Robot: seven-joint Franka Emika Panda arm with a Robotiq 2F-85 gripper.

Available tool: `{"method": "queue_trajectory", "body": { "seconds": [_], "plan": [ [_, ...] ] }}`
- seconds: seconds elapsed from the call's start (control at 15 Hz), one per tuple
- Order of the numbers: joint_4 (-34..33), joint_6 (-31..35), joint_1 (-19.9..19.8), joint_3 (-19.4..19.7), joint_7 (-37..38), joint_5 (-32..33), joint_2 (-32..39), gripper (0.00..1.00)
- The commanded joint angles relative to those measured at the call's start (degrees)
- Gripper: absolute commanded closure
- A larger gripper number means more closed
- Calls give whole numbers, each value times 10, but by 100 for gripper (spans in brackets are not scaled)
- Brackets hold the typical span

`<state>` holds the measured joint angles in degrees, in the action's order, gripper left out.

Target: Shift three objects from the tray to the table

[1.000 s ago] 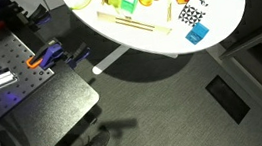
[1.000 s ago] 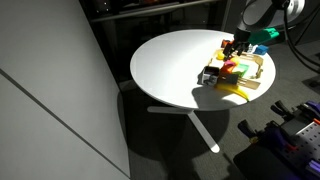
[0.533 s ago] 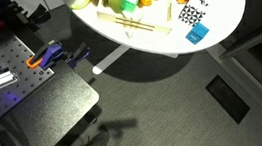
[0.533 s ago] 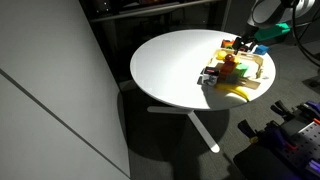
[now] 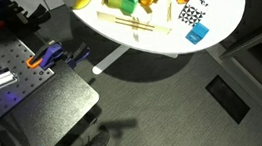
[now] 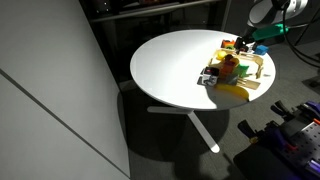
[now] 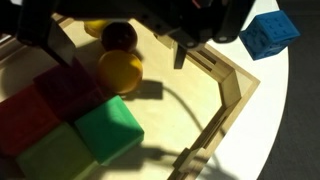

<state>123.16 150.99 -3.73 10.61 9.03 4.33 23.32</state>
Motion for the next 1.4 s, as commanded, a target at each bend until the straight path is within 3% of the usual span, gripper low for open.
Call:
{"method": "queue_trajectory", "body": {
  "seconds": [0.0, 0.6, 1.33],
  "plan": [
    [-59, -34, -6, 1, 15, -8, 43, 0],
    [-128, -39, -19, -5, 15, -26, 113, 0],
    [-164, -27, -23, -22, 21, -85, 148, 0]
  ]
}}
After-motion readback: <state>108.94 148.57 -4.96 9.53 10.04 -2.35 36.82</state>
